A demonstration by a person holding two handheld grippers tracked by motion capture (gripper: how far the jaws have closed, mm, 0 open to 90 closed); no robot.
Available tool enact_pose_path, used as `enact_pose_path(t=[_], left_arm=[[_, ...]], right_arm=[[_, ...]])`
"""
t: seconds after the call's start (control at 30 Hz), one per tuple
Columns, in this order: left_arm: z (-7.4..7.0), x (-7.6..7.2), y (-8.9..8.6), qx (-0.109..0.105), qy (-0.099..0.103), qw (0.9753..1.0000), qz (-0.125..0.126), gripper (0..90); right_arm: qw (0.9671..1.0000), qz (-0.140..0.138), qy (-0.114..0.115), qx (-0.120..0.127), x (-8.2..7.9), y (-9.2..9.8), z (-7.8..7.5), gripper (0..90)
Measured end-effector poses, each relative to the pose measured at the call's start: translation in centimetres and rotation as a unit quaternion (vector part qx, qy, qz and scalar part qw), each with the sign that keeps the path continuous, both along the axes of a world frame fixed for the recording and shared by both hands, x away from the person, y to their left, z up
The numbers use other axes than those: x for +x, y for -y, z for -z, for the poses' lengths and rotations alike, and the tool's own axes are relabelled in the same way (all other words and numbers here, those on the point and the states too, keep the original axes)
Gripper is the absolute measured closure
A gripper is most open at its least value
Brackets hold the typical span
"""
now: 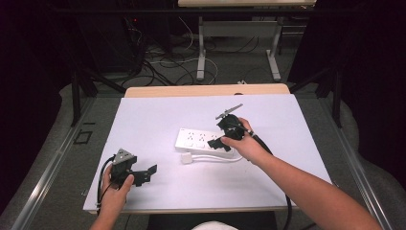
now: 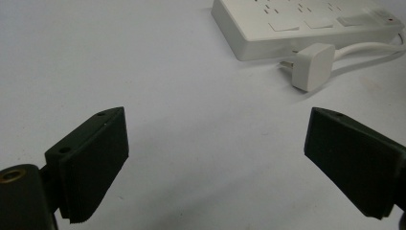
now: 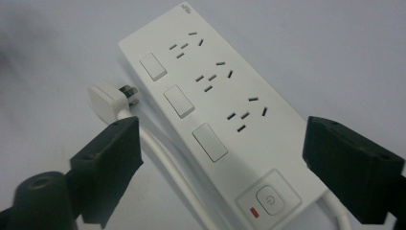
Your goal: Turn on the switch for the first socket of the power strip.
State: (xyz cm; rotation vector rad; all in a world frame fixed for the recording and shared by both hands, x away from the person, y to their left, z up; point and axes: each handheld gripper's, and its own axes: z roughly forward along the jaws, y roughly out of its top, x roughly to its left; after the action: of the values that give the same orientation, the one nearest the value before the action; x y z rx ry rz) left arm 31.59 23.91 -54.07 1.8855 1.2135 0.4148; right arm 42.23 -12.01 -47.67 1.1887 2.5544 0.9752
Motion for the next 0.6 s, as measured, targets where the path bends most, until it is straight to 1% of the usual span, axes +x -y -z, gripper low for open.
enact_pose_path(t=[0.03,0.07,0.1,0.13,0.17,0.2,0.23,0.3,0.33,0.37,0.4,0.43,0.47,0.5,0.53,0.57,0.6], left_arm=[[0.0,0.0,0.0,0.000,0.000,1.0000,0.000,7.8],[0.0,0.0,0.0,0.000,0.000,1.0000,-0.001,7.8],[0.0,0.0,0.0,0.001,0.000,1.0000,-0.001,7.8],[0.0,0.0,0.1,0.001,0.001,1.0000,0.000,7.8],[0.0,0.0,0.1,0.001,0.001,1.0000,0.000,7.8],[0.0,0.0,0.1,0.002,0.002,1.0000,0.000,7.8],[-0.1,-0.1,0.1,0.003,0.002,1.0000,0.000,7.8],[-0.1,-0.1,0.1,0.002,0.003,1.0000,0.000,7.7],[0.0,-0.1,0.1,0.001,0.003,1.0000,0.000,7.7],[0.0,-0.1,0.1,0.002,0.003,1.0000,0.000,7.7],[-0.1,-0.1,0.1,0.003,0.001,1.0000,0.001,7.7],[-0.1,-0.1,0.1,0.004,0.001,1.0000,0.002,7.5],[-0.1,-0.1,0.1,0.004,0.001,1.0000,0.002,7.4],[-0.1,-0.1,0.1,0.004,0.002,1.0000,0.002,7.2],[-0.1,-0.1,0.1,0.004,0.002,1.0000,0.002,7.1],[-0.1,-0.1,0.1,0.004,0.001,1.0000,0.002,7.0],[0.0,-0.1,0.1,0.002,0.006,1.0000,-0.002,6.8]], right_arm=[[1.0000,0.006,0.003,0.003,-0.1,0.2,-0.1,5.9],[0.9999,0.006,0.009,0.005,-0.3,0.5,-0.1,3.6],[0.9999,0.005,0.009,0.005,-0.4,0.8,-0.2,1.2],[1.0000,0.003,0.004,0.002,-0.5,1.0,-0.3,0.0],[0.9999,0.009,0.011,0.008,-0.7,1.3,-0.2,0.0],[0.9998,0.013,0.017,0.007,-0.8,1.5,-0.3,0.0],[0.9997,0.019,0.016,0.004,-1.0,1.8,-0.4,0.0],[0.9992,0.026,0.026,0.015,-1.2,2.4,-0.3,0.0],[0.9990,0.022,0.036,0.015,-1.3,2.8,-0.3,0.0],[0.9989,0.021,0.040,0.014,-1.5,3.0,-0.2,0.0],[0.9991,0.020,0.036,0.012,-1.7,3.3,-0.2,0.0],[0.9989,0.017,0.041,0.015,-1.8,3.6,0.0,0.0],[0.9988,0.015,0.044,0.012,-2.1,3.9,0.0,0.0],[0.9989,0.014,0.043,0.012,-2.3,4.1,0.0,0.0],[0.9986,0.010,0.050,0.012,-2.4,4.4,0.1,0.0],[0.9986,0.012,0.049,0.012,-2.7,4.7,0.1,0.0],[0.9983,0.010,0.056,0.013,-2.8,5.0,0.3,0.0]])
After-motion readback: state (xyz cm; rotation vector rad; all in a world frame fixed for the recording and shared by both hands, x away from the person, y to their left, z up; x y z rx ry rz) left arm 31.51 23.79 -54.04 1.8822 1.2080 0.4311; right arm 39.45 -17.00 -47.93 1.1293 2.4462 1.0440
